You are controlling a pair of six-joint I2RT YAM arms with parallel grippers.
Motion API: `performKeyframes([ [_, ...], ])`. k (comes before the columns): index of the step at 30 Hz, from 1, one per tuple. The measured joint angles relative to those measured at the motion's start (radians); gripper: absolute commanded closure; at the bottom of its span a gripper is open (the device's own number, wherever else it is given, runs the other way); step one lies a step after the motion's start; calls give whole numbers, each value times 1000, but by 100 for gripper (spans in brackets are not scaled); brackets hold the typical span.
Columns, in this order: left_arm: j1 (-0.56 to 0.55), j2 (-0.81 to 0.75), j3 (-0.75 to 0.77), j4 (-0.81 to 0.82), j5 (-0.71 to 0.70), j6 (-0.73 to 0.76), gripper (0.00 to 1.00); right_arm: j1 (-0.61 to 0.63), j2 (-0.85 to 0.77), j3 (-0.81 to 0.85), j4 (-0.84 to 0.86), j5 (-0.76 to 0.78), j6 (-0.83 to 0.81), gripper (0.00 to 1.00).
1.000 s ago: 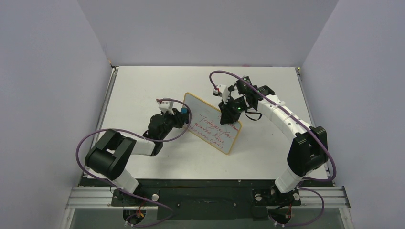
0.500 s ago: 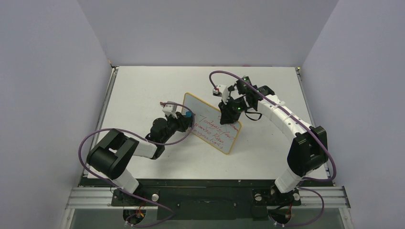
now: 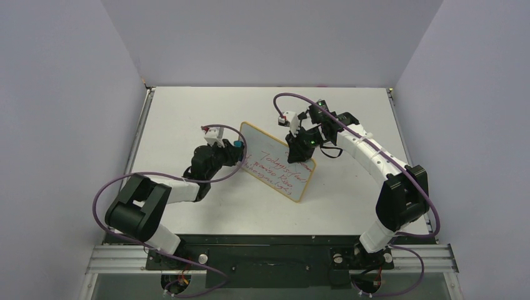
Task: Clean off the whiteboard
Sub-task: Erase the whiteboard at the center of the board.
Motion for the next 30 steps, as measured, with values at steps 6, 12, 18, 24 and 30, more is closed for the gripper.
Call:
performKeyframes([
  [6,32,-5,29,-44,23,4,100,0,0,0,1,1,1,100],
  [12,45,11,32,-29,98,5,100,0,0,0,0,3,1,100],
  [18,5,55,32,35,113,3,100,-3,0,0,-13,13,5,100],
  [24,-69,75,32,71,97,3,100,-6,0,0,-25,22,12,100],
  [30,-90,56,53,19,92,5,100,-8,0,0,-26,25,12,100],
])
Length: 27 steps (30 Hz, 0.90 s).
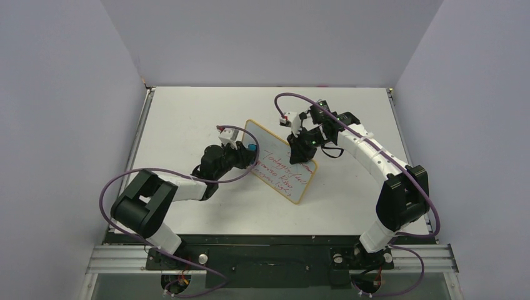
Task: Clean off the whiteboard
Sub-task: Erase the whiteboard at the center of the board.
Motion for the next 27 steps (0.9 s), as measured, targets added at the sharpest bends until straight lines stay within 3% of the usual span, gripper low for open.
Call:
performKeyframes([
  [12,-35,-66,54,-108,4,19,100,0,0,0,2,-8,-5,100],
  [27,65,-60,64,-169,-77,38,100,4,1,0,8,-8,-7,100],
])
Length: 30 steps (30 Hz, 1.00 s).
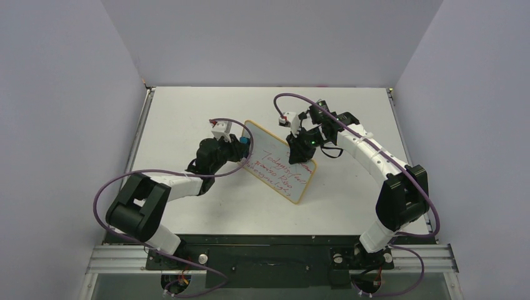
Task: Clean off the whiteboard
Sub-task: Erase the whiteboard at the center of the board.
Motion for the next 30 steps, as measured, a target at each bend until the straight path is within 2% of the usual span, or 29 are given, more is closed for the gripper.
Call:
performKeyframes([
  [7,-7,34,-3,58,29,21,100,0,5,0,-3,2,7,100],
  [16,-64,43,-44,119,-21,23,100,0,6,0,-7,2,8,100],
  [30,-143,37,-98,132,-29,1,100,0,6,0,-6,0,7,100],
])
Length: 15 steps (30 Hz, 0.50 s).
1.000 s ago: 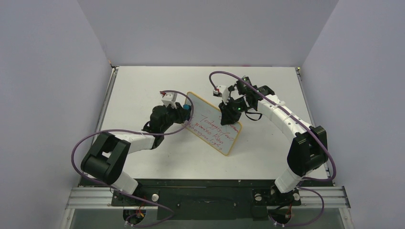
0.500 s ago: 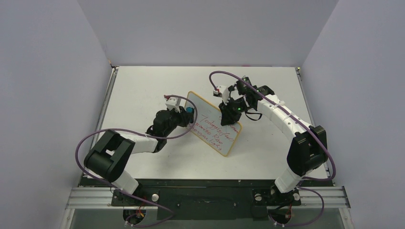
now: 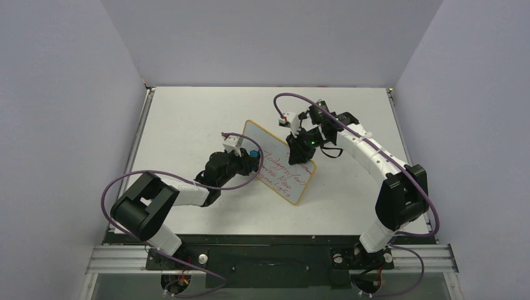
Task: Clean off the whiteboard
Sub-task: Erase the whiteboard at the center of the board.
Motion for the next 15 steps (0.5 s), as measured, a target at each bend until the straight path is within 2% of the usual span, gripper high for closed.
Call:
performKeyframes([
  [6,0,-12,-6,-11,11,-21,100,0,1,0,2,-7,-3,100],
  [15,88,-69,59,-129,138,-92,100,6,3,1,6,-14,-13,100],
])
